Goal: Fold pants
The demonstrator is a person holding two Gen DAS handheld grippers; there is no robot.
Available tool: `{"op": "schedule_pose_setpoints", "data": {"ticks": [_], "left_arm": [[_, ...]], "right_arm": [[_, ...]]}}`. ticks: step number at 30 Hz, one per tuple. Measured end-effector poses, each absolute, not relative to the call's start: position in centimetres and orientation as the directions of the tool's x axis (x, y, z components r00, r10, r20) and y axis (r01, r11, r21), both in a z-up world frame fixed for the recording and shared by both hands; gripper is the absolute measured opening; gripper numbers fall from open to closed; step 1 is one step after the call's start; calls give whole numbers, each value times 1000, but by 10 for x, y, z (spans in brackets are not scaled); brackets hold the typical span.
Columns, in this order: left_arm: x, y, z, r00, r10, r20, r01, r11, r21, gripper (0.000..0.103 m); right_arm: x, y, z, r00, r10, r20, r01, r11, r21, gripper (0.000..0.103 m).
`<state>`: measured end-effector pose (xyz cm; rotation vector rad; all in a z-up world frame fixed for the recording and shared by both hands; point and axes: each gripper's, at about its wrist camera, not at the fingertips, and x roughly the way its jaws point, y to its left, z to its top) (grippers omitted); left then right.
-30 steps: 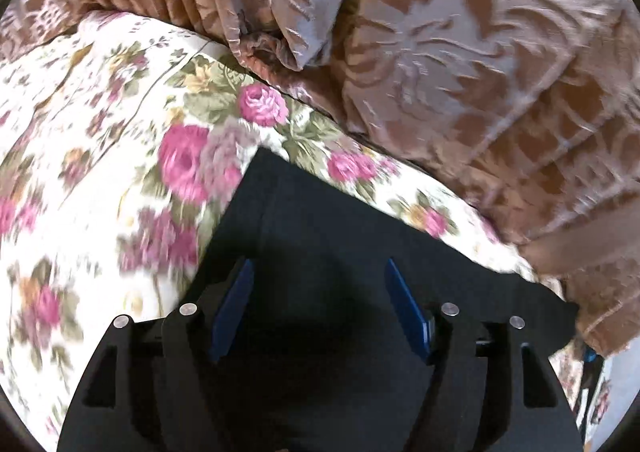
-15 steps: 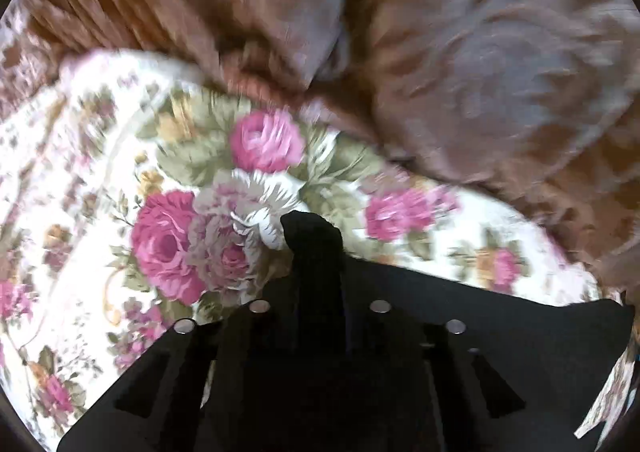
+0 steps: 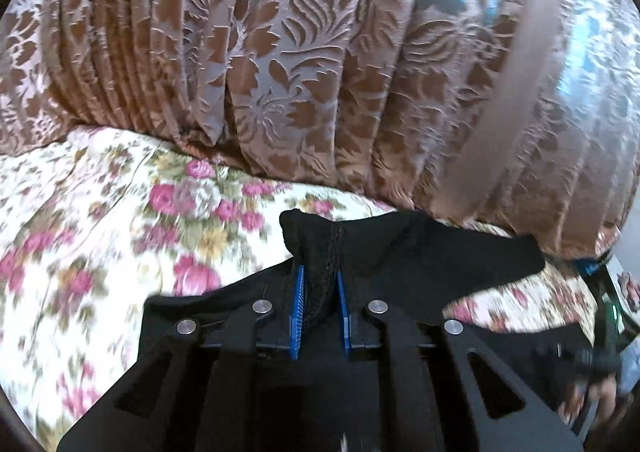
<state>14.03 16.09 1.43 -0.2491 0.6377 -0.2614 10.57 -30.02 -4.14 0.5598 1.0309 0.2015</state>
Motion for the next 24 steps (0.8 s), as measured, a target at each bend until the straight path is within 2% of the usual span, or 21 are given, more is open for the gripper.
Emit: {"op": "schedule_pose_setpoints", "data": {"ticks": [7, 12, 20, 21, 23, 24], "left_arm": [[82, 162, -6, 740, -362, -568, 192, 922, -336, 13], [66, 156, -12, 725, -366, -584, 205, 923, -325, 13], [62, 157, -19, 705, -376, -601, 220, 922, -319, 13], [63, 157, -19, 703, -376, -604, 226, 923, -311, 13], [65, 158, -18, 699, -376, -609, 228, 923, -308, 13], [67, 159, -18, 699, -373, -610, 224, 925, -308, 13]], "right_arm": [[174, -294, -31, 496, 530, -688, 82, 760, 645, 69], [236, -295, -28, 509, 571, -644, 120, 694, 710, 68], [321, -300, -52, 482, 524, -702, 259, 680, 686, 63], [327, -300, -57, 477, 521, -708, 266, 682, 681, 59], [339, -299, -67, 449, 499, -741, 288, 705, 649, 34], [341, -300, -69, 446, 495, -746, 282, 713, 642, 11]]}}
